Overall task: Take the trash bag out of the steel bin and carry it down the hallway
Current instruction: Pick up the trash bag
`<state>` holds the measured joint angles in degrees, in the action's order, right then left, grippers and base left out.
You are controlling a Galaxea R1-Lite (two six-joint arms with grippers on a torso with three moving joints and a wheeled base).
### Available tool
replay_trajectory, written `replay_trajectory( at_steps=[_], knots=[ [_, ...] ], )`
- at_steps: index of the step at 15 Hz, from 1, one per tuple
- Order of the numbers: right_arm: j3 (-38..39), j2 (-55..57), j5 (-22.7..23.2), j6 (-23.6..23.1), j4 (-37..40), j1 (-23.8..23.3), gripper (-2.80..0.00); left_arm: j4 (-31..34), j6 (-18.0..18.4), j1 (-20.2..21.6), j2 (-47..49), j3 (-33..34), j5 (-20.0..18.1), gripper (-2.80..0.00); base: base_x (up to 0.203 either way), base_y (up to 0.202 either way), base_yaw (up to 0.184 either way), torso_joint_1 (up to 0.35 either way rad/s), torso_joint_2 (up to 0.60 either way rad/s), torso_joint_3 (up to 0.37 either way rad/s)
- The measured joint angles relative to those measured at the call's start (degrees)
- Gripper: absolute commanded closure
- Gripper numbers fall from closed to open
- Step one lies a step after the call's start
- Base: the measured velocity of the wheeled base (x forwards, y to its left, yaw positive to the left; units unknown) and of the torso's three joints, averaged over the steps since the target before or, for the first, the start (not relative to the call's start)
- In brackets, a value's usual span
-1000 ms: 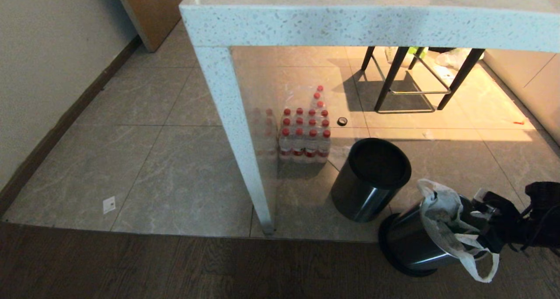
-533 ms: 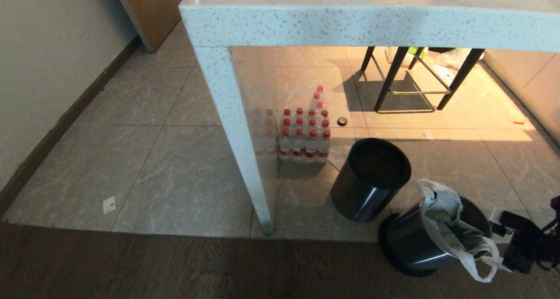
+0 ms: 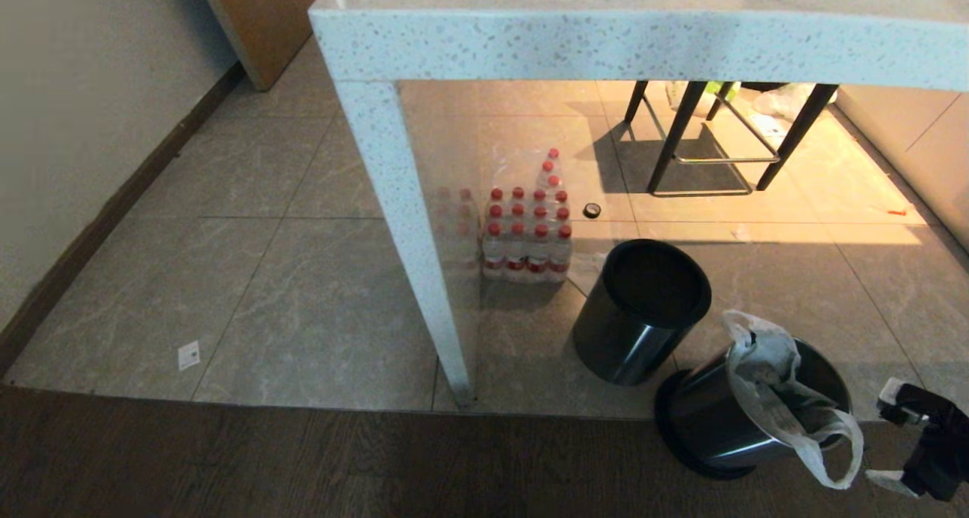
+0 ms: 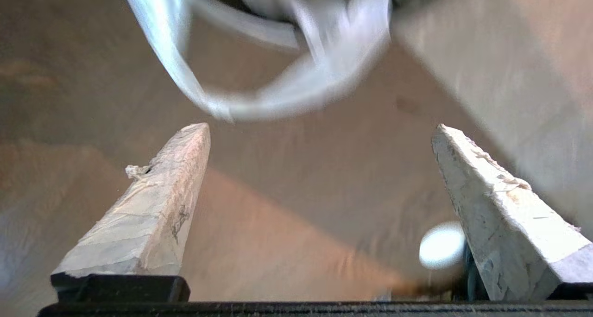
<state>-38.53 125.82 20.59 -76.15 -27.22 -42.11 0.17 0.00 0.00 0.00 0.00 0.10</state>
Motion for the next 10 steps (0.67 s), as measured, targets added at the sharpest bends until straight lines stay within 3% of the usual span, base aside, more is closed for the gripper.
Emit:
replay_trajectory(
  at_steps=[4, 10],
  knots=[
    [-2.26, 2.79, -0.86, 0.55, -0.34, -0.83, -2.80, 0.02, 0.00, 0.00, 0.00, 0.00, 0.00, 0.00, 0.000, 0.000, 0.000, 0.000, 0.00, 0.000],
    [-4.49, 7.26, -0.17, 8.50, -0.56, -0.54, -2.80, 0.04, 0.00, 0.00, 0.00, 0.00, 0.01, 0.00, 0.000, 0.000, 0.000, 0.000, 0.00, 0.000]
  ],
)
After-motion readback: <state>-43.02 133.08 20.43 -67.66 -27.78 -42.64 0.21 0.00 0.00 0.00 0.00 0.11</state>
